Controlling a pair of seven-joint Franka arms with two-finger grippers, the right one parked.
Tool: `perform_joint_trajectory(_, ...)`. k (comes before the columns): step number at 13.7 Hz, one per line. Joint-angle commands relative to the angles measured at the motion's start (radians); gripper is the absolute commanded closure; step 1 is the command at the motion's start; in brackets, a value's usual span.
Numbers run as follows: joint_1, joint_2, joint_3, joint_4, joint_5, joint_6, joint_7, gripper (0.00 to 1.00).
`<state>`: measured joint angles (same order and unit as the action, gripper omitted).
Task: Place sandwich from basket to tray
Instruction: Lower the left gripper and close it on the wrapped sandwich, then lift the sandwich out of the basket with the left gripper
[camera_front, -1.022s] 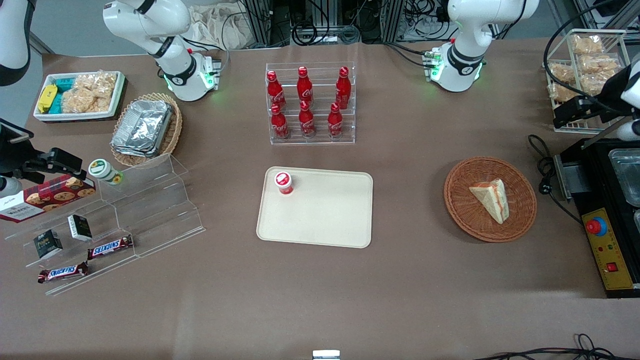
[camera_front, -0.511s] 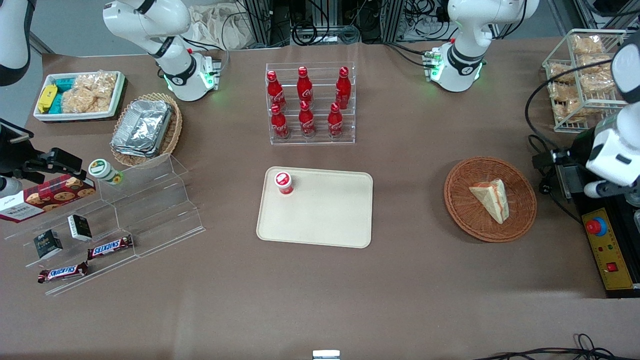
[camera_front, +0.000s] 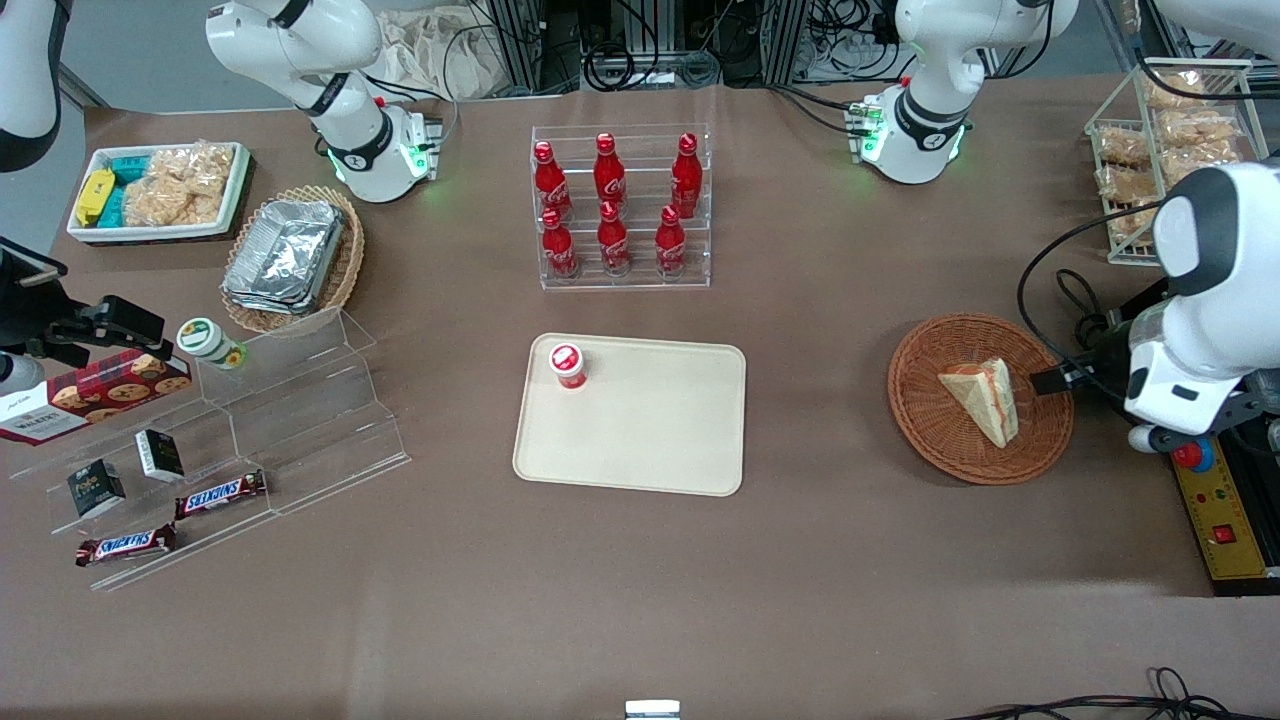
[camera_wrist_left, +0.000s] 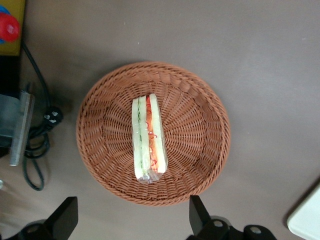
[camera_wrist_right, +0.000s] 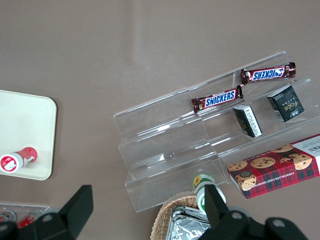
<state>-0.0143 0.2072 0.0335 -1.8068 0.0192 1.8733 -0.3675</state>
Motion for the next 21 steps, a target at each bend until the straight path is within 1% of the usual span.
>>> perform_joint_trajectory(1, 0.000, 0.027, 0.000, -0.084, 0.007, 0.117, -0.045, 0.00)
perform_joint_trajectory(5, 0.000, 0.060, 0.000, -0.189, 0.004, 0.245, -0.057, 0.00)
perform_joint_trajectory(11, 0.005, 0.115, 0.000, -0.328, 0.008, 0.495, -0.113, 0.00)
perform_joint_trajectory(13, 0.005, 0.132, 0.000, -0.344, 0.010, 0.521, -0.114, 0.00)
perform_joint_trajectory(14, 0.005, 0.135, 0.000, -0.344, 0.010, 0.520, -0.114, 0.03)
perform_joint_trajectory(15, 0.007, 0.135, 0.000, -0.344, 0.010, 0.520, -0.116, 0.14)
perform_joint_trajectory(17, 0.007, 0.135, 0.000, -0.342, 0.008, 0.520, -0.117, 0.39)
perform_joint_trajectory(19, 0.007, 0.132, 0.000, -0.339, 0.008, 0.515, -0.117, 0.59)
perform_joint_trajectory(20, 0.007, 0.130, 0.000, -0.338, 0.008, 0.512, -0.117, 0.65)
perform_joint_trajectory(21, 0.007, 0.126, 0.000, -0.335, 0.008, 0.509, -0.117, 0.65)
